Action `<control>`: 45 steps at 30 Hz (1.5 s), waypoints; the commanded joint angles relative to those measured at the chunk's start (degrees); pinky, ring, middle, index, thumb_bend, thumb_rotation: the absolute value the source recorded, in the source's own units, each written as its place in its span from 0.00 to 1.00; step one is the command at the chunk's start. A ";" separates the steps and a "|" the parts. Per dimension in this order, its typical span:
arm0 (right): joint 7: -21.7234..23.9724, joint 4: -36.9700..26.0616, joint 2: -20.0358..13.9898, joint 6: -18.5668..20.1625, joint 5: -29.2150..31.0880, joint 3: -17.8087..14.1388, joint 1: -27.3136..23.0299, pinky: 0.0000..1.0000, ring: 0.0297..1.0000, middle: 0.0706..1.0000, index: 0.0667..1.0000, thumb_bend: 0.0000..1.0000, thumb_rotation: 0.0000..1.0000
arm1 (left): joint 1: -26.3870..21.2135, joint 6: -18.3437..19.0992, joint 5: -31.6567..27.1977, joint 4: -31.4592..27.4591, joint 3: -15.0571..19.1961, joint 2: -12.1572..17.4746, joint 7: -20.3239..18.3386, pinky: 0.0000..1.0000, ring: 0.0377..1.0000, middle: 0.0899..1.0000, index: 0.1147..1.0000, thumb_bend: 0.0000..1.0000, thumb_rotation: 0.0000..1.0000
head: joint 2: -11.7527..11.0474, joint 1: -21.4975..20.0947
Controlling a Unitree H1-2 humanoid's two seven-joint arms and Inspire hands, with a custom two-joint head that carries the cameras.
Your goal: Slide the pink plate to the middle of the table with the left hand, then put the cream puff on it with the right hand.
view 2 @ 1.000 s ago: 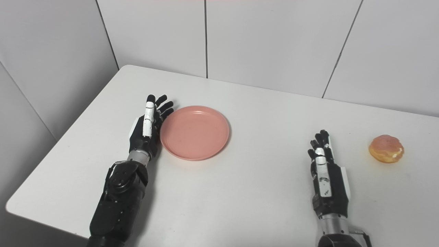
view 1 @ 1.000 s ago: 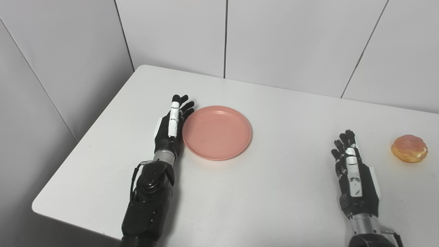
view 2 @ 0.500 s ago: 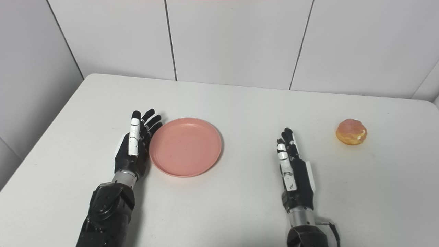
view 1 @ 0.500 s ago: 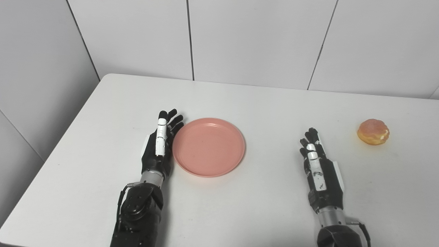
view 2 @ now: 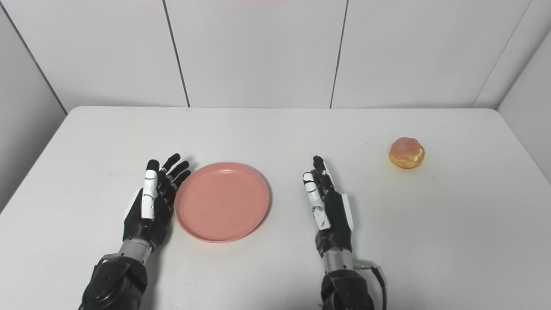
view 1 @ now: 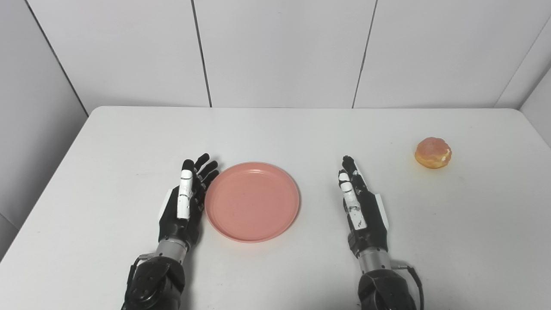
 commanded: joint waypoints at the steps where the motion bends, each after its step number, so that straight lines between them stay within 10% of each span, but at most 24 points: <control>1: 0.85 -0.59 0.57 1.03 0.17 0.76 -1.22 1.00 1.00 0.98 0.95 0.63 0.79 | 0.50 -1.37 0.00 -0.54 -1.24 -0.20 -1.78 0.92 0.89 0.87 0.86 0.68 1.00 | 0.13 -0.04; 23: 0.85 1.17 0.00 -0.05 0.04 1.14 -1.94 1.00 1.00 0.99 0.96 0.66 0.80 | 2.76 -6.24 3.18 0.19 -6.96 0.53 -5.38 0.96 0.92 0.91 0.88 0.68 1.00 | -0.33 -0.40; 36: 0.88 2.71 -2.39 -3.41 -1.84 0.50 -4.20 1.00 1.00 1.00 0.98 0.61 0.91 | 1.03 -19.62 6.98 8.40 -4.28 -1.61 -2.34 0.97 0.94 0.93 0.92 0.62 1.00 | -0.48 0.17; 45: -1.58 3.47 -7.04 -5.98 -9.07 0.61 -7.30 1.00 1.00 0.99 0.99 0.72 0.93 | 0.83 -17.51 8.99 7.36 -4.21 -1.68 -1.11 1.00 0.99 0.98 0.96 0.61 1.00 | -0.32 0.19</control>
